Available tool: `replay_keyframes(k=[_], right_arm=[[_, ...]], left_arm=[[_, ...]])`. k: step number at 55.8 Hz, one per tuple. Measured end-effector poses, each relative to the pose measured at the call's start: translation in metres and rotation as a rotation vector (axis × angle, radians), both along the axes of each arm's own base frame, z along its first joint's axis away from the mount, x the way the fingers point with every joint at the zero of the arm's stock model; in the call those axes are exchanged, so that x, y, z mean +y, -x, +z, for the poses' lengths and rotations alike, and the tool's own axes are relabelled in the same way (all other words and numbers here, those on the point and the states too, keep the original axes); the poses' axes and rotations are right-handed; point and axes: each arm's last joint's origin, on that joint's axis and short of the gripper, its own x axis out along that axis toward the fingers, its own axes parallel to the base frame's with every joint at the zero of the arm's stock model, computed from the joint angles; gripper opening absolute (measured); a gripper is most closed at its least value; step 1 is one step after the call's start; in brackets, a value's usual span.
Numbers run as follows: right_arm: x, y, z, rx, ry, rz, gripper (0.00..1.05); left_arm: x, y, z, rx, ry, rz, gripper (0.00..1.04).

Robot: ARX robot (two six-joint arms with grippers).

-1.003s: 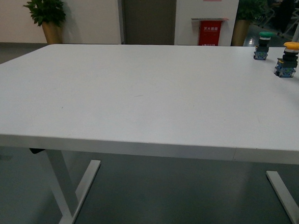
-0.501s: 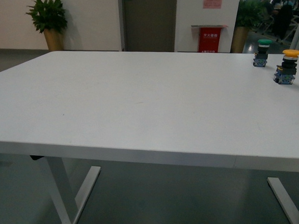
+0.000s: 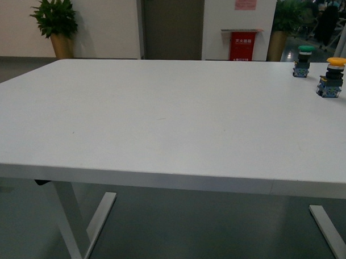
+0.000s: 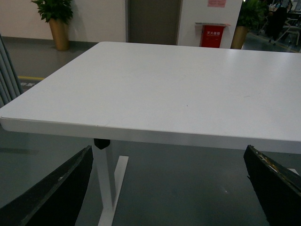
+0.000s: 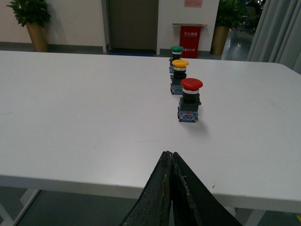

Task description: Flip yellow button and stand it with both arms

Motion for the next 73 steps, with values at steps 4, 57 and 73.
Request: replay_keyframes(k=[4, 57, 73], right_arm=[[0.0, 0.003, -0.006, -0.002, 0.0, 0.0, 0.03], [0.0, 0.027, -0.034, -0.012, 0.0, 0.0, 0.03], [0.0, 0.027, -0.034, -0.012, 0.0, 0.001, 0.09]], left_arm=[[0.0, 0.0, 0.0, 0.0, 0.0, 0.0, 0.99], [0.0, 0.0, 0.0, -0.001, 0.0, 0.0, 0.99], [0.0, 0.0, 0.0, -0.001, 0.0, 0.0, 0.99]])
